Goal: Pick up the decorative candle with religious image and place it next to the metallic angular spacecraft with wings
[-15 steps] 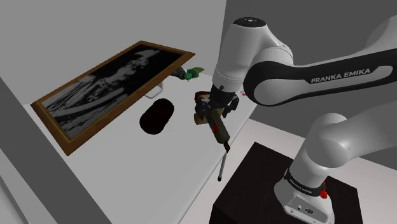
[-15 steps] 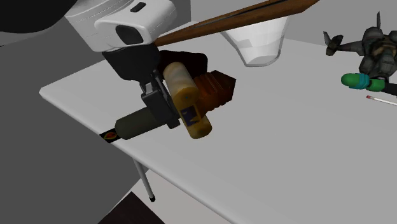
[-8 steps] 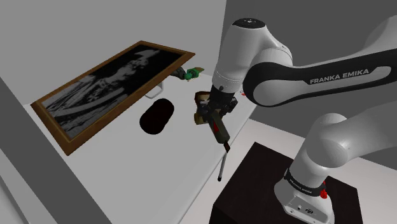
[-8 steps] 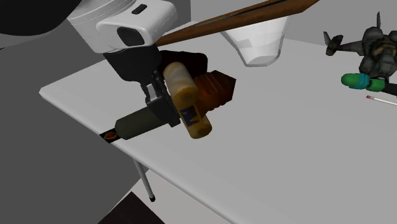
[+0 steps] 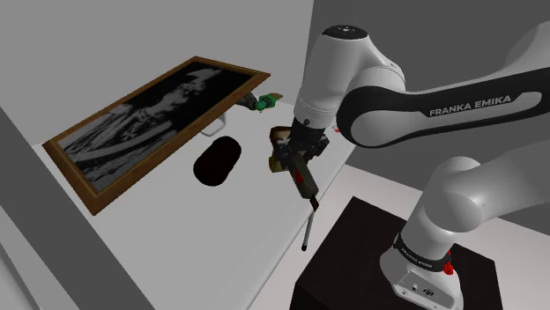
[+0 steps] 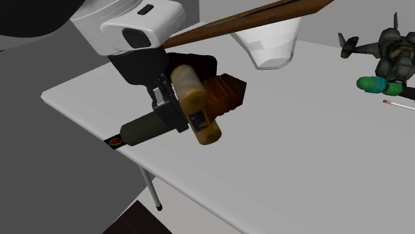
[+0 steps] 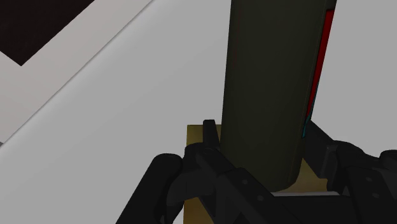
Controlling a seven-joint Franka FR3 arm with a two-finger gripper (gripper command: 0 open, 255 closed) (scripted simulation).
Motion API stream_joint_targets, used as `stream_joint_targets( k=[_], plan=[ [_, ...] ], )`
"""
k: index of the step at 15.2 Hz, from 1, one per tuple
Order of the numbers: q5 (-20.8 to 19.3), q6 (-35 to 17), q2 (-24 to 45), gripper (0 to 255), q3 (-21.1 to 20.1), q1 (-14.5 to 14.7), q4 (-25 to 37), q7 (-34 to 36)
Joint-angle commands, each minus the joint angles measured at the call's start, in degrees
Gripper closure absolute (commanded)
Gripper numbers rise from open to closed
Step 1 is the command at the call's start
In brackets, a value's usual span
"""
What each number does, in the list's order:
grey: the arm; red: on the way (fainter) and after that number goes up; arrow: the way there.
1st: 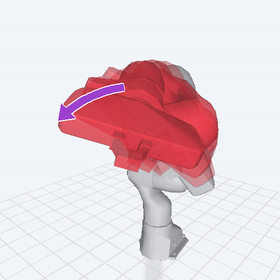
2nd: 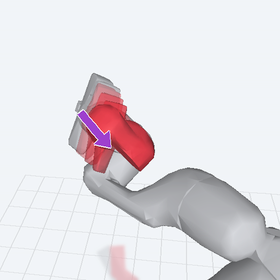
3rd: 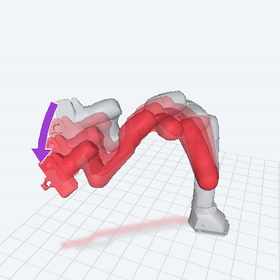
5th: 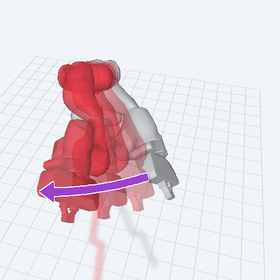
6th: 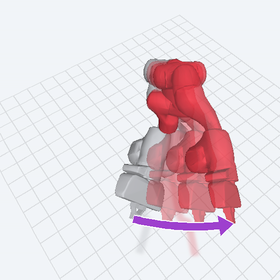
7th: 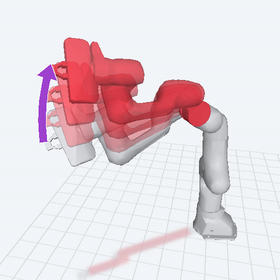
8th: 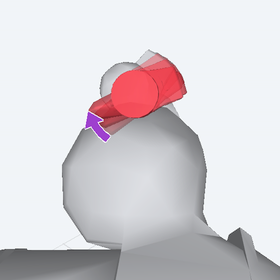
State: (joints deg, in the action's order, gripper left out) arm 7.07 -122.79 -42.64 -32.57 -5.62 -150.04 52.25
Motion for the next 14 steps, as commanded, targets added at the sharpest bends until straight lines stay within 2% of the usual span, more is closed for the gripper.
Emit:
stream_joint_targets(
  k=[1, 14],
  plan=[
    [0.0, 0.0, 0.0, 255, 0.0, 0.0, 0.0, 0.0],
    [-1.3, 10.0, -1.4, 255, 3.0, -0.6, 8.8, -2.0]
  ],
)
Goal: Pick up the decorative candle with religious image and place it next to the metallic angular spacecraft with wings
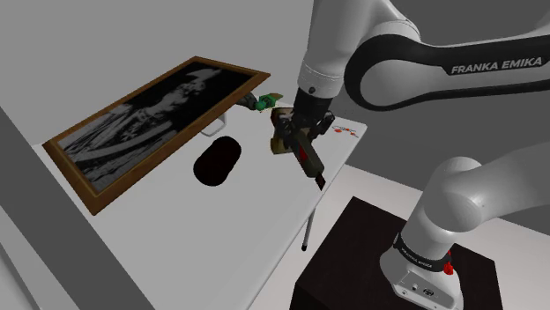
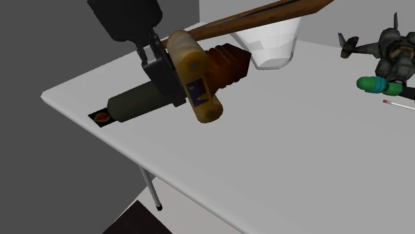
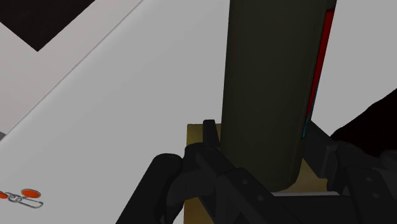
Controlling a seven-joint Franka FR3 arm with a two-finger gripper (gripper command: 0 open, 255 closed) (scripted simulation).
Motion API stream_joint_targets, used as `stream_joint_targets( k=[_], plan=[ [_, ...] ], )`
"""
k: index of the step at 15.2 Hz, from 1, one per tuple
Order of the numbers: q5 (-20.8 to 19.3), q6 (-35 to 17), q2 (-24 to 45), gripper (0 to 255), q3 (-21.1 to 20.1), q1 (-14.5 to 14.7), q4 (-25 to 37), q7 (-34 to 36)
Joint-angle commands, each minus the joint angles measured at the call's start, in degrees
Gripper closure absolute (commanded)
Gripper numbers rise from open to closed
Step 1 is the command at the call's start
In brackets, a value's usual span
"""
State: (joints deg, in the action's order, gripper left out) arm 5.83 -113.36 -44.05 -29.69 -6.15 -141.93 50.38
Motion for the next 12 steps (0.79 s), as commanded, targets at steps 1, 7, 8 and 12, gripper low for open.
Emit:
stream_joint_targets(
  k=[1, 7, 8, 12],
  plan=[
    [-0.2, 1.3, 0.0, 255, 0.4, -0.2, 1.4, -0.2],
    [-0.9, 5.7, 0.3, 255, 1.4, -0.7, 6.1, -0.9],
    [-1.0, 6.4, 0.4, 255, 1.5, -0.8, 6.9, -1.1],
    [-1.5, 9.2, 0.8, 255, 2.1, -1.2, 10.2, -1.5]
  ],
)
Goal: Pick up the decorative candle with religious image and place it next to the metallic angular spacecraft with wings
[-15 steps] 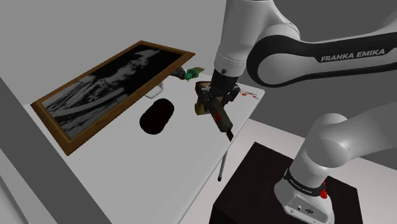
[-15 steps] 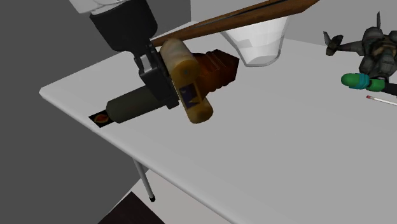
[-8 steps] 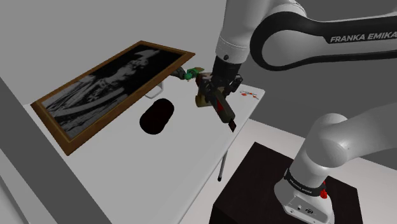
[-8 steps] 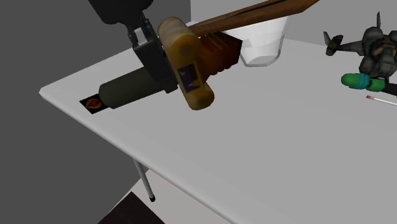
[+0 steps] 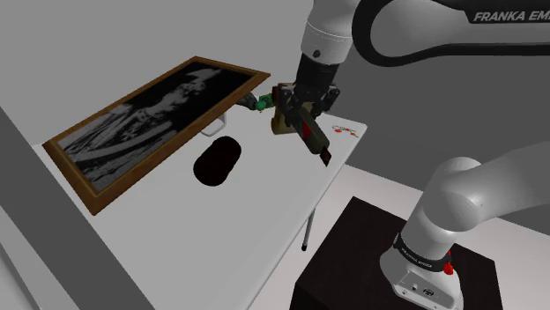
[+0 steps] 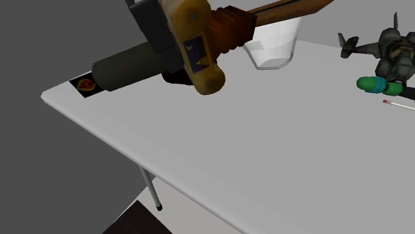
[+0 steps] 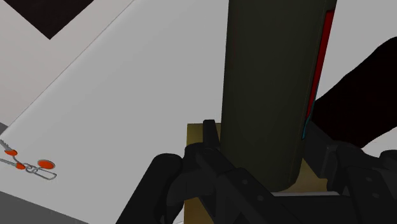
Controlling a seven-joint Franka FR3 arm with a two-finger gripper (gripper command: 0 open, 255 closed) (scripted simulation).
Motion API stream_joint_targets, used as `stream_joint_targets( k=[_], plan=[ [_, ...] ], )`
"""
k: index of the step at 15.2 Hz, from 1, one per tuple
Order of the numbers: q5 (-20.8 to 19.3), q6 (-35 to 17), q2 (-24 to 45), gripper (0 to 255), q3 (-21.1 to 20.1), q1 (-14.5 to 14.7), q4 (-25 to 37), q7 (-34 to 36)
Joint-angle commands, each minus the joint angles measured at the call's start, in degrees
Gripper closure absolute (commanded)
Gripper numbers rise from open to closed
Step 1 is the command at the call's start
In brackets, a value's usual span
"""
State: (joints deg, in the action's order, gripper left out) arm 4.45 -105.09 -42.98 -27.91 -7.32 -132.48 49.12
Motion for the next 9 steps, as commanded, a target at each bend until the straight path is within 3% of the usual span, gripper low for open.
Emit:
stream_joint_targets(
  k=[1, 9],
  plan=[
    [-0.2, 1.6, -0.1, 255, 0.4, -0.1, 1.6, -0.3],
    [-1.1, 7.1, 1.5, 255, 1.3, -1.0, 8.7, -1.0]
  ],
)
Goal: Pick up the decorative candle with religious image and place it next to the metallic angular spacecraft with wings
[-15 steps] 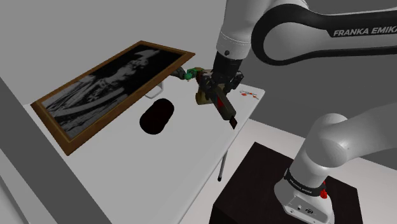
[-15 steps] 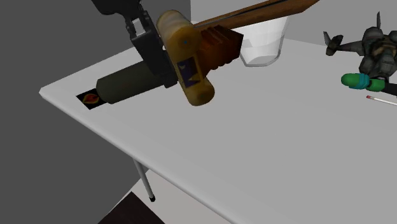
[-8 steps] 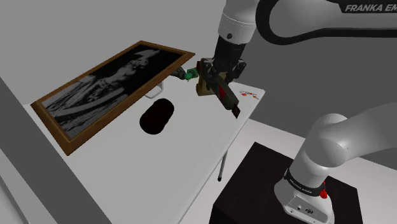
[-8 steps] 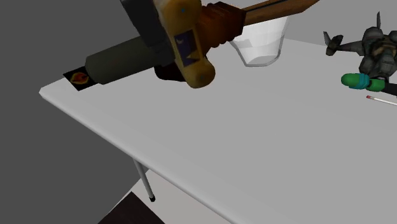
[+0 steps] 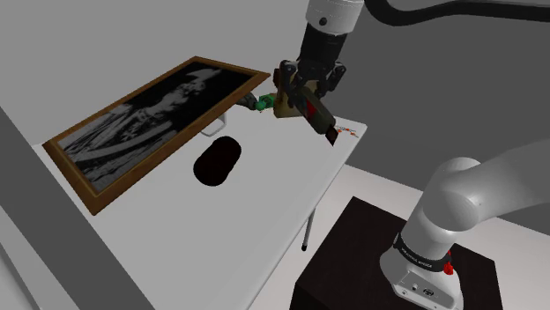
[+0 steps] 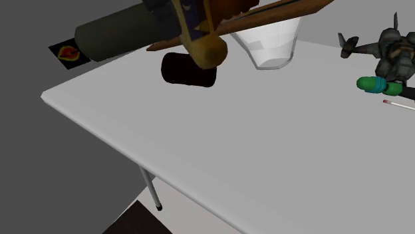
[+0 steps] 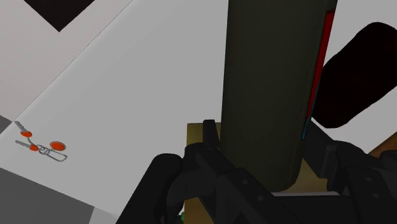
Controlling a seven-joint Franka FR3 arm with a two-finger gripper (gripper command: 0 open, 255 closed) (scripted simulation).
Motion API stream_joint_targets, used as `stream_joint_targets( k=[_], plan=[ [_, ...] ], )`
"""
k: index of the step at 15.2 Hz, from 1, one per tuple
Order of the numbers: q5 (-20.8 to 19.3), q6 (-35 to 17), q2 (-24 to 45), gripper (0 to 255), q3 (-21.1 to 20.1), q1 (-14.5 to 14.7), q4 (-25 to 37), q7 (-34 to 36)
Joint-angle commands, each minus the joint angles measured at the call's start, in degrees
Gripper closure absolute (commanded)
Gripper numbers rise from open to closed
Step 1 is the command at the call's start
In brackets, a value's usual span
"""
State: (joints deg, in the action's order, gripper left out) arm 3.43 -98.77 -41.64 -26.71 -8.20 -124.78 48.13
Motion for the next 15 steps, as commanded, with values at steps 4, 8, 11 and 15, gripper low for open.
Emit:
stream_joint_targets(
  k=[4, 8, 11, 15],
  plan=[
    [-0.6, 3.5, 1.3, 255, 0.3, -0.6, 4.9, -0.3],
    [-1.1, 6.3, 2.5, 255, 0.5, -1.1, 8.9, -0.6],
    [-2.1, 5.8, 3.3, 255, 2.8, -1.8, 9.2, -3.2],
    [-3.9, 3.5, 4.8, 255, 7.0, -3.1, 8.5, -8.0]
  ],
)
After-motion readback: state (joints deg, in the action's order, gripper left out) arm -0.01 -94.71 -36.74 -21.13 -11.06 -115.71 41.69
